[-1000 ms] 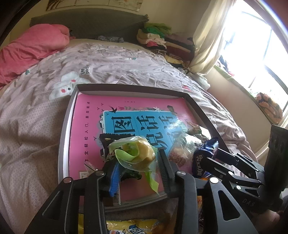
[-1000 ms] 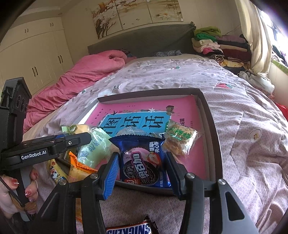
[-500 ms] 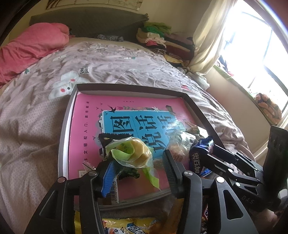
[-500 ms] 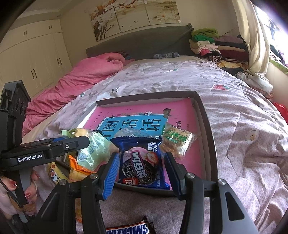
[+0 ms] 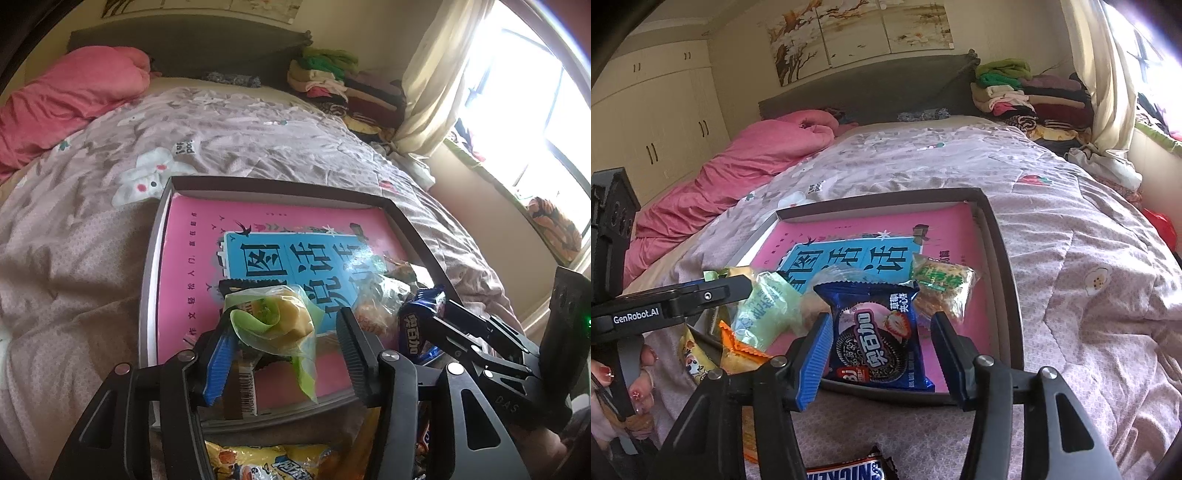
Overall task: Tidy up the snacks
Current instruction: 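Open the right gripper to release the Oreo pack while the left gripper releases the green bag, then withdraw both open grippers from the tray toward the remaining snacks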
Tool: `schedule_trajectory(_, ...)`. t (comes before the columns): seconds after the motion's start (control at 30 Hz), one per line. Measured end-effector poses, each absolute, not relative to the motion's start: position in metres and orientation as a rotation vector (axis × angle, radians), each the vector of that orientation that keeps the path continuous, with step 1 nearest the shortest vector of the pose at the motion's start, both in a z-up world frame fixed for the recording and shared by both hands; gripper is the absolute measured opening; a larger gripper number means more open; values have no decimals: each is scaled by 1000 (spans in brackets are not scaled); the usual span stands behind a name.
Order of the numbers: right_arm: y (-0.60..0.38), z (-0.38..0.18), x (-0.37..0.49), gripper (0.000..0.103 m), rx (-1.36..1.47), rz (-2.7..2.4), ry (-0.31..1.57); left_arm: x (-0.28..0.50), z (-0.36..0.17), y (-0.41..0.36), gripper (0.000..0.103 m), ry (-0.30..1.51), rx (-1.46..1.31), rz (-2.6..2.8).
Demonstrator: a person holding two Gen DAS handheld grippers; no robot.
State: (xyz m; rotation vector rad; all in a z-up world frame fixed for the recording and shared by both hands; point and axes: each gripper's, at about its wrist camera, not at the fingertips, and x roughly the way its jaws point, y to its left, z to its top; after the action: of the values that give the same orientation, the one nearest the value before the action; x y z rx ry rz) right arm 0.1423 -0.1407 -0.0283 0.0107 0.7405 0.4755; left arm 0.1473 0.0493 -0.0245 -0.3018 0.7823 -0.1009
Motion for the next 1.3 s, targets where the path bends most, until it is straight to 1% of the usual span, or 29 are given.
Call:
schedule_trajectory(0.27,-142,-28,143,55,12,469,738,146,-23,52,60,783,-303,-92)
schedule_trajectory(0.33,-142,-28,142,56,11,467,735,146,-24,51,64,787,-306,-103)
schedule_trajectory(0.57,-147,-25,144,57,33,452,721,146,-24,35,65,799,-279,-145)
schedule_trajectory(0.6,-148,-24,144,57,34,450,718,145,-23,34,66,799,-273,-144)
schedule_trajectory(0.63,-148,-24,144,57,34,446,715,145,-23,33,70,800,-269,-143)
schedule_trajectory(0.7,-149,-23,144,57,35,443,711,145,-21,32,74,795,-262,-139)
schedule_trajectory(0.8,-150,-21,143,57,37,439,705,144,-19,31,75,790,-250,-132)
schedule_trajectory(1.03,-151,-18,141,63,32,438,690,142,-12,31,76,767,-204,-96)
schedule_trajectory(1.3,-151,-14,140,66,38,430,675,140,2,36,77,741,-200,-79)
